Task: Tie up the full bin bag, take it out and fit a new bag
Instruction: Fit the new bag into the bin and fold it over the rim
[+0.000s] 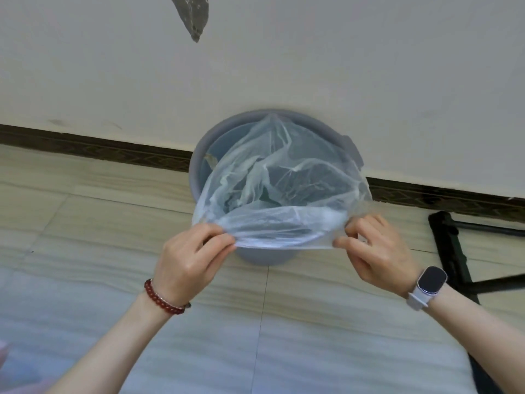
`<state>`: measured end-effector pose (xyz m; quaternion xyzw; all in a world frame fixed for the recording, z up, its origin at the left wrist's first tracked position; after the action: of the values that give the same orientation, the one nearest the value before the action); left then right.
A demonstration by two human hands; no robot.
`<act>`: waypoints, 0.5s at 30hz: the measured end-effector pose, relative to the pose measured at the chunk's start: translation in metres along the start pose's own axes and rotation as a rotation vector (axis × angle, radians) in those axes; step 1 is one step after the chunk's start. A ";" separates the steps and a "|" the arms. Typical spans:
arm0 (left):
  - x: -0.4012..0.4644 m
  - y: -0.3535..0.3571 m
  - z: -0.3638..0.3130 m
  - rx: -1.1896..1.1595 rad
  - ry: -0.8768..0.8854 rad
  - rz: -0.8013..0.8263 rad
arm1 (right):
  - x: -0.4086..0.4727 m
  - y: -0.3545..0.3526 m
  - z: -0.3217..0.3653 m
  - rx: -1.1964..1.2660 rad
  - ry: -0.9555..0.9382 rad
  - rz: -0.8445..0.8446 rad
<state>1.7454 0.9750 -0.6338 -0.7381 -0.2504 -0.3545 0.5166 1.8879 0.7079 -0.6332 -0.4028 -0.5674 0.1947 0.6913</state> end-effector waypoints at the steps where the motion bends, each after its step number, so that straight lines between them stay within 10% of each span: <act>1: -0.004 0.000 0.000 0.015 -0.004 0.001 | -0.005 0.003 -0.001 0.004 0.018 0.016; 5: -0.017 0.001 0.007 0.074 -0.125 0.071 | -0.009 0.010 -0.009 0.021 0.153 0.099; 9: -0.007 -0.010 0.014 -0.075 -0.645 -0.069 | -0.005 0.014 -0.019 0.076 0.359 0.131; 15: 0.061 -0.004 0.031 -0.062 -0.894 -0.131 | 0.033 0.001 -0.028 0.390 1.090 -0.393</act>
<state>1.7887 1.0058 -0.5906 -0.8163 -0.4844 -0.0402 0.3120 1.9235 0.7230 -0.6145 -0.1983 -0.1497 -0.0706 0.9661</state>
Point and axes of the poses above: each hand's wrist, its own x-axis towards the middle knuckle, its own y-axis out of the palm, z = x × y, the point moved 1 cm from there along x, towards the middle knuckle, and after that the axes turned 13 degrees about -z, right-handed, at the moved point
